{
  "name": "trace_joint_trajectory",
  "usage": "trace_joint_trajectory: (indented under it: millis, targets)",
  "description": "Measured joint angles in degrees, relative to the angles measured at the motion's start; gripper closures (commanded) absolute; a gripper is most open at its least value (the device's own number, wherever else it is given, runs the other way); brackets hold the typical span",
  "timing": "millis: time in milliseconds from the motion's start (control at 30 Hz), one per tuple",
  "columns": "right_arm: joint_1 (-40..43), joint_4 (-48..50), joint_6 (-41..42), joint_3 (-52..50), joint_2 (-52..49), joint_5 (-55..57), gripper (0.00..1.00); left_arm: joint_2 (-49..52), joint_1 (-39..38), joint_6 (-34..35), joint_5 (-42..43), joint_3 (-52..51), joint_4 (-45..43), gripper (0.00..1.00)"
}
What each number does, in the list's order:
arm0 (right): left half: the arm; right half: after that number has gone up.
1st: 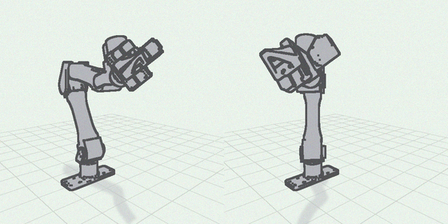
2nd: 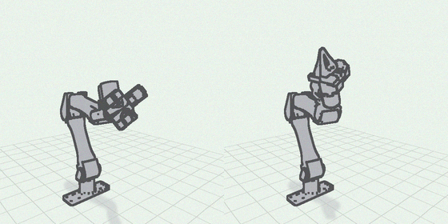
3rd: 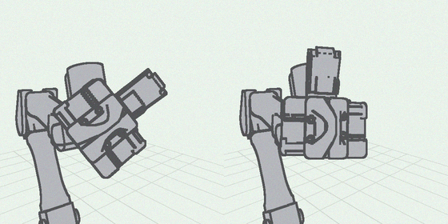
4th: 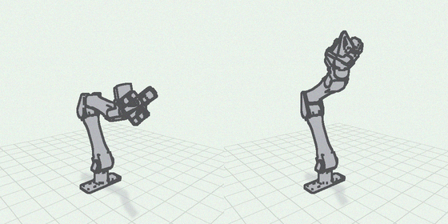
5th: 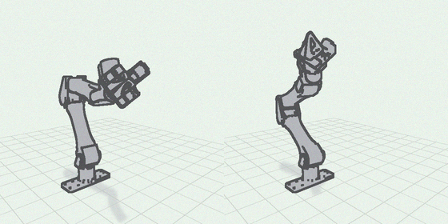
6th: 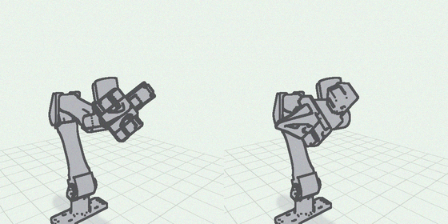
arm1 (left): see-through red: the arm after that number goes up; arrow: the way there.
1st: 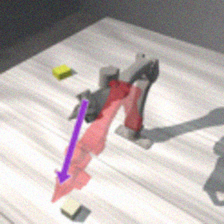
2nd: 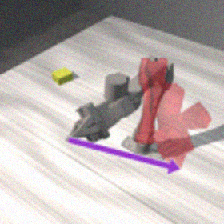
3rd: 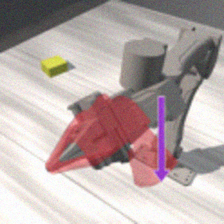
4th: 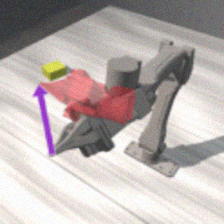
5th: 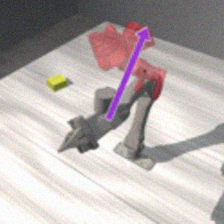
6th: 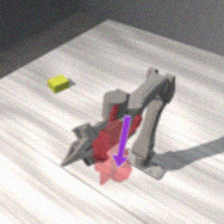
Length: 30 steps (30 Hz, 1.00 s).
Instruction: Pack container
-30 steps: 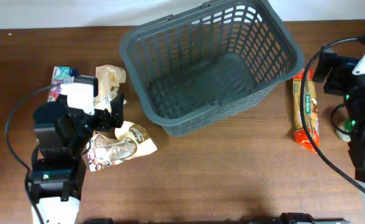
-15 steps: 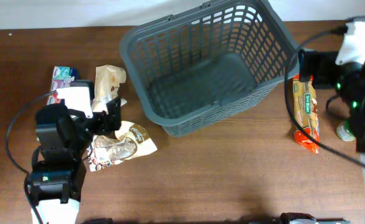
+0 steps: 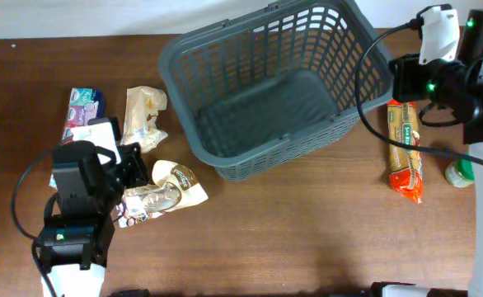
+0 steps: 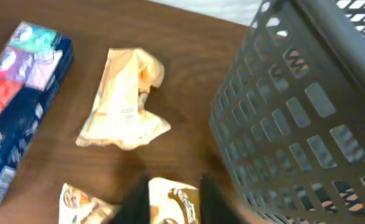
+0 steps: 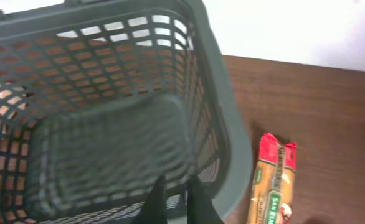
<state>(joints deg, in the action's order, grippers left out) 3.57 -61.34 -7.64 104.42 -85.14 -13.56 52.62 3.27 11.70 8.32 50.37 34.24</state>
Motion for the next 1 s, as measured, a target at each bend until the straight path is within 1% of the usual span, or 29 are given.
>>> trace_joint_trajectory:
  millis: [200, 367, 500, 567, 767, 1000]
  targets:
    - [-5.49, -0.26, -0.42, 0.26, -0.13, -0.96, 0.96, 1.2, 0.0, 0.17, 0.11, 0.0, 1.6, 0.98]
    - [-10.21, -2.36, -0.55, 0.57, -2.36, -0.24, 0.96, 3.23, 0.0, 0.39, 2.51, 0.0, 1.6, 0.98]
    - [-11.19, -4.17, -1.33, 0.59, -5.97, 0.68, 0.96, 5.7, 0.0, 2.34, 6.38, 0.0, 1.57, 0.98]
    - [-11.19, -4.57, -1.55, 0.59, -7.85, 1.6, 0.96, 7.61, 0.0, 4.37, 10.8, 0.0, 1.57, 0.98]
    - [-11.19, -5.97, -1.62, 0.59, -8.31, 3.23, 0.96, 9.33, 0.0, 6.14, 19.8, 0.0, 1.36, 0.98]
    - [-11.19, -9.35, -1.6, 0.59, -8.31, 4.96, 0.96, 9.33, -0.04, 9.03, 25.18, 0.0, -4.17, 0.98]
